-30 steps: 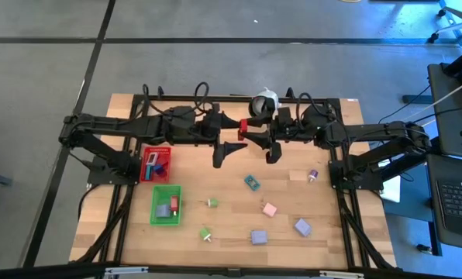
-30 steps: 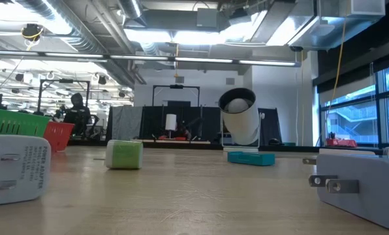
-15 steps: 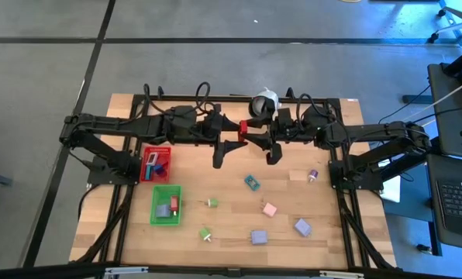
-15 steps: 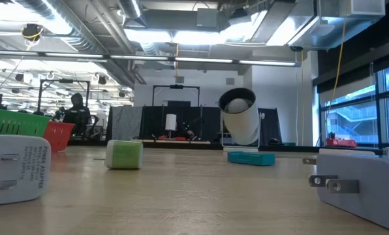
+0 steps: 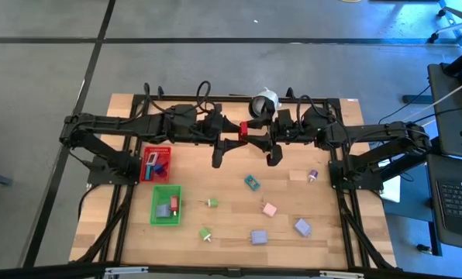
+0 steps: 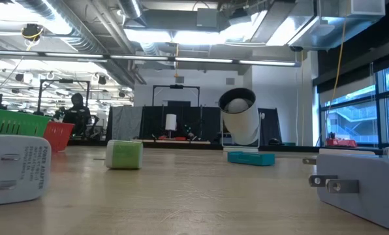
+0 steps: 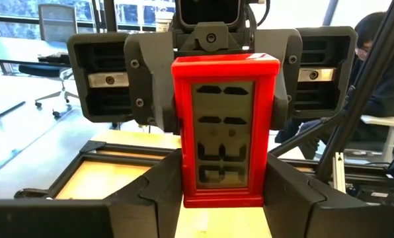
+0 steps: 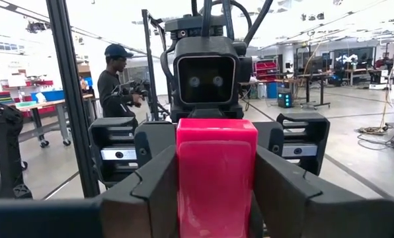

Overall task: Pick & Place Office items
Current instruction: Put the red digital timer into the red bin, then put the light blue digital timer into the red bin

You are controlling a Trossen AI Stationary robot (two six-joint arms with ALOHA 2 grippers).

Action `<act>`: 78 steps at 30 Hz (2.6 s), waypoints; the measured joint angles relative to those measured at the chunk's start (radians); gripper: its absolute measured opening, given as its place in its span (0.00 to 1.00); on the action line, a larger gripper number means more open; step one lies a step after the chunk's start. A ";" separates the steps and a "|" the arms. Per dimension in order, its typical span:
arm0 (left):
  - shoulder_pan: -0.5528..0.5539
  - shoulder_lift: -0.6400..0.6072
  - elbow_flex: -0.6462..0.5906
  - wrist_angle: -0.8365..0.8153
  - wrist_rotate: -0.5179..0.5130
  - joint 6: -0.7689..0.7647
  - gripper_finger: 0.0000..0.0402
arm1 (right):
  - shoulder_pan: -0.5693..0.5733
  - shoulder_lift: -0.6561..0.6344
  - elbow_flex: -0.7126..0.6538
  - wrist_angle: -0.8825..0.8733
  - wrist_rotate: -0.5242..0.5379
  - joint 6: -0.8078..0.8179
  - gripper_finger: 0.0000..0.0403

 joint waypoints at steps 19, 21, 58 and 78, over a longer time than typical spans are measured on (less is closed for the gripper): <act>0.009 -0.001 0.001 -0.066 -0.100 -0.088 0.40 | -0.052 -0.080 0.000 -0.236 0.011 0.185 0.85; 0.014 -0.001 0.002 -0.151 -0.149 -0.099 0.40 | -0.057 -0.113 0.000 -0.295 0.013 0.186 0.87; 0.229 -0.366 -0.767 -1.001 -0.103 -0.725 0.40 | -0.060 -0.100 0.000 -1.178 0.405 0.859 0.89; 0.230 -0.366 -0.693 -1.058 0.001 -0.716 0.52 | -0.046 0.259 0.000 -1.594 0.126 1.233 0.89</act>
